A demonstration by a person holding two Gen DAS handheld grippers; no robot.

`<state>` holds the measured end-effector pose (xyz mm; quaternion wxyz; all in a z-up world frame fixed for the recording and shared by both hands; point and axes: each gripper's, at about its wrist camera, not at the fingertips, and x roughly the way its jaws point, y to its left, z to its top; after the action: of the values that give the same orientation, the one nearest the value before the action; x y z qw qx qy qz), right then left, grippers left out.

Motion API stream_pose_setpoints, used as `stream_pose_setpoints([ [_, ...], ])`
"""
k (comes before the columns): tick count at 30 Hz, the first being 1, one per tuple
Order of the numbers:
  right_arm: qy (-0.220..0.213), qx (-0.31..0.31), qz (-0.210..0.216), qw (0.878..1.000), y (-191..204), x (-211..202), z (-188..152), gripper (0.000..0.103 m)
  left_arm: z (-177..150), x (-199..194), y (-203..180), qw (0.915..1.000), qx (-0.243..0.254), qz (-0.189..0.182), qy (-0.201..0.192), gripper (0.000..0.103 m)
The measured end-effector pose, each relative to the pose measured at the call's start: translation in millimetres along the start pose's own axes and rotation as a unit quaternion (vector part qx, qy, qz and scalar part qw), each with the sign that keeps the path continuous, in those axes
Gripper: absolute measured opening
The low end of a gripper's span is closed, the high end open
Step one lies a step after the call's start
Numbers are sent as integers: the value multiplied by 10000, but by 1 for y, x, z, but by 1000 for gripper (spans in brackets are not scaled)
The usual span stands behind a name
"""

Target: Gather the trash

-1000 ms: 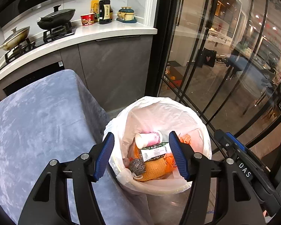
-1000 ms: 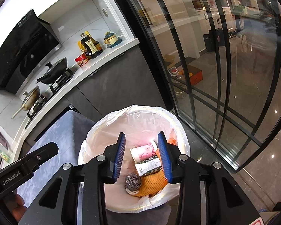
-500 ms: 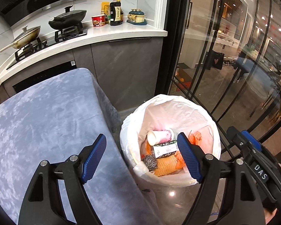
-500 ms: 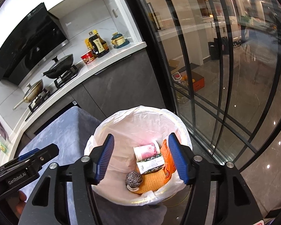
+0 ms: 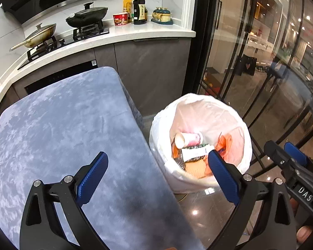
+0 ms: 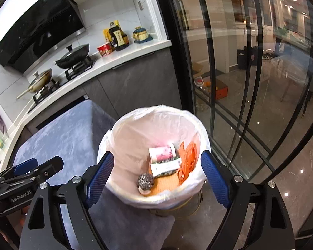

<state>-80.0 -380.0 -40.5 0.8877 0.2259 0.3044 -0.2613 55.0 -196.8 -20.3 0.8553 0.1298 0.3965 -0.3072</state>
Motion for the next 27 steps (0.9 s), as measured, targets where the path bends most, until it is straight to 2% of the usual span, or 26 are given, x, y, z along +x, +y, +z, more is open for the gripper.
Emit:
stream_pose_setpoints([
  [4, 113, -96, -46, 9999, 2, -6, -4, 83, -6, -2, 1, 9998, 73, 101, 126, 93],
  [13, 301, -380, -235, 9985, 3, -12, -15, 86, -18, -8, 11, 9994, -129, 188, 245, 93],
  [16, 378, -417, -240, 9981, 6, -13, -18, 91, -23, -10, 10, 9993, -101, 213, 280, 93],
  [27, 493, -740, -387, 9953, 17, -22, -24, 91, -35, -13, 5, 9990, 13, 245, 378, 93],
])
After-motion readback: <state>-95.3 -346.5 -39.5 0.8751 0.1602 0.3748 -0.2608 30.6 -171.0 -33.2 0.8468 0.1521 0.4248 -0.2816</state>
